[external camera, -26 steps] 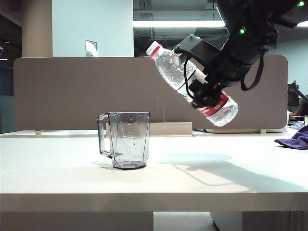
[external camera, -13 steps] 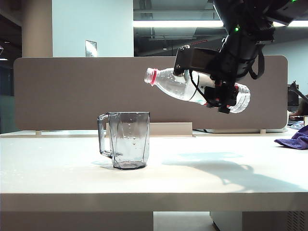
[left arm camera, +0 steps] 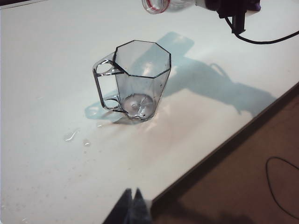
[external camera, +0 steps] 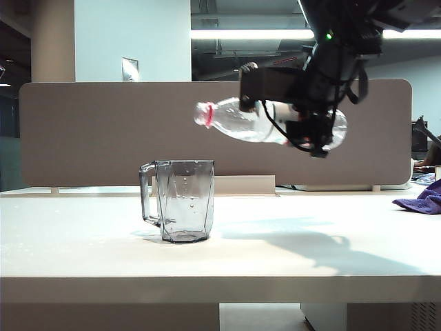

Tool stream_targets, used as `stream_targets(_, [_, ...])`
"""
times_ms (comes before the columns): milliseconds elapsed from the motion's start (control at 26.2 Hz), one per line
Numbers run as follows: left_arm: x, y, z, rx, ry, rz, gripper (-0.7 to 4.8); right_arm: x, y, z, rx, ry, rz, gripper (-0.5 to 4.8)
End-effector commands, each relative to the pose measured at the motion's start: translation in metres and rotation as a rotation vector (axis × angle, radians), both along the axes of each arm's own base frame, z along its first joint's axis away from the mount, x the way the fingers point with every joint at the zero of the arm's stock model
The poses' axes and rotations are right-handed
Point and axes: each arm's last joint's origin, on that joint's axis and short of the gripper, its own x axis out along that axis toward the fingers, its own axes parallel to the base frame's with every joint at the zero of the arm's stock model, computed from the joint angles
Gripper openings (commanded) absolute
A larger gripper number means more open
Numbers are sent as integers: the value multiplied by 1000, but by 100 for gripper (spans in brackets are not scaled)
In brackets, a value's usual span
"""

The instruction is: Pick up the mineral water bottle on the table and pour a little water into the mug.

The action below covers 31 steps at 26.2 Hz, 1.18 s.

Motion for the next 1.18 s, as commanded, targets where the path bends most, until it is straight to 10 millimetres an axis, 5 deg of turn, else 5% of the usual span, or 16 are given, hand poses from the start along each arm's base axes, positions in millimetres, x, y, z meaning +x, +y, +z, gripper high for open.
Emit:
stream_targets(38, [0,0,1,-7,-9,0,-5,-3,7,10,-49,-66,50,255])
stream_targets(1183, [0,0,1,-7,-9,1,-5,-3,7,9,-194,-87,55,255])
